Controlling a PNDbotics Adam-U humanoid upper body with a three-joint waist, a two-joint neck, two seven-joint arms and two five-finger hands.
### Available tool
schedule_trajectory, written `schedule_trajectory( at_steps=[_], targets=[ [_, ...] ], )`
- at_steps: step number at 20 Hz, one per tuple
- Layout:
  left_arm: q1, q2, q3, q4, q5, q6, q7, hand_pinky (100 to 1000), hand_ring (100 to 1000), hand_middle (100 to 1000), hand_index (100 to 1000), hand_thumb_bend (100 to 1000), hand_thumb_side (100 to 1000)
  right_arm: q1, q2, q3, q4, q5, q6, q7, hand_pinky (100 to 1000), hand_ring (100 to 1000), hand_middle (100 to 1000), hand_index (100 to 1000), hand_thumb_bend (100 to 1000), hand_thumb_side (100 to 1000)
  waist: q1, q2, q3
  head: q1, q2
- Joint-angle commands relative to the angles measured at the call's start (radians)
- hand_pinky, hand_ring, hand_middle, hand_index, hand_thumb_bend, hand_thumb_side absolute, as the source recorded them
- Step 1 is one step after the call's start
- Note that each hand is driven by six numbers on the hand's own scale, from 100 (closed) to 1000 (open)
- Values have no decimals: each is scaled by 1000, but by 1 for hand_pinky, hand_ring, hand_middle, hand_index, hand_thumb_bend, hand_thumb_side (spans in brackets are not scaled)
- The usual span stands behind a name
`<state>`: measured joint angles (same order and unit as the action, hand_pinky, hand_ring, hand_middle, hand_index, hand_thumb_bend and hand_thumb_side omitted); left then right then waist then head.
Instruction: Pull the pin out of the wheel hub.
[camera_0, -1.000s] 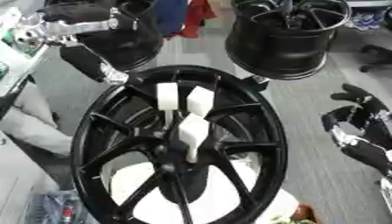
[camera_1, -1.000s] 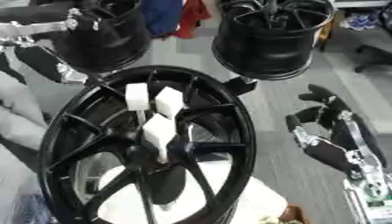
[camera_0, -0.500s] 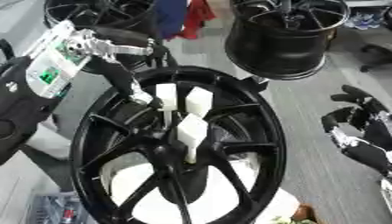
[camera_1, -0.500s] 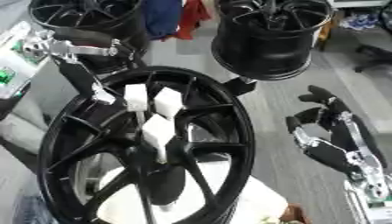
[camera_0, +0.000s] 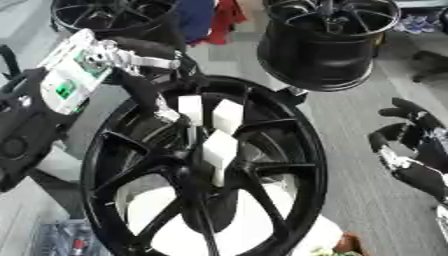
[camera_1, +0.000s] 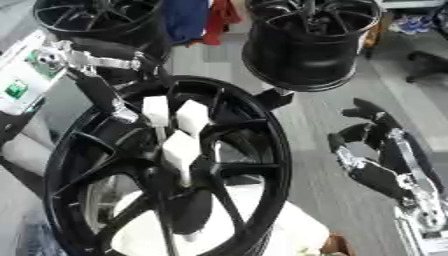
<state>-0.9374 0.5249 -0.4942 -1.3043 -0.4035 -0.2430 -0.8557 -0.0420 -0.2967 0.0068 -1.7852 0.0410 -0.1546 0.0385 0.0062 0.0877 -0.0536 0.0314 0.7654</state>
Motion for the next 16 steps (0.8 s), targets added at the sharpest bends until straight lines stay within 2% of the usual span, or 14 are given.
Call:
schedule_trajectory(
  at_steps=[1, 11, 12, 16],
  targets=[
    [-26, 5, 7, 0, -7, -3, -12, 714, 766, 811, 903, 476, 568, -5, -25, -1, -11, -4, -3, 3, 636, 624, 759, 911, 317, 222, 0, -13, -1, 3, 5],
    [-23, -13, -3, 14, -29, 5, -24, 658, 733, 781, 883, 448, 554, -7, -24, 0, -11, -5, -3, 4, 636, 624, 759, 912, 315, 223, 0, -13, -2, 6, 5],
    [-22, -15, -5, 14, -28, 5, -27, 637, 723, 773, 878, 466, 542, -7, -24, -1, -11, -5, -3, 4, 636, 624, 759, 912, 311, 225, 0, -13, -3, 7, 5],
    [-19, -18, -10, 17, -28, 6, -40, 587, 695, 756, 864, 434, 542, -7, -24, -1, -11, -5, -2, 4, 636, 624, 759, 912, 312, 224, 0, -13, -4, 8, 5]
  ],
)
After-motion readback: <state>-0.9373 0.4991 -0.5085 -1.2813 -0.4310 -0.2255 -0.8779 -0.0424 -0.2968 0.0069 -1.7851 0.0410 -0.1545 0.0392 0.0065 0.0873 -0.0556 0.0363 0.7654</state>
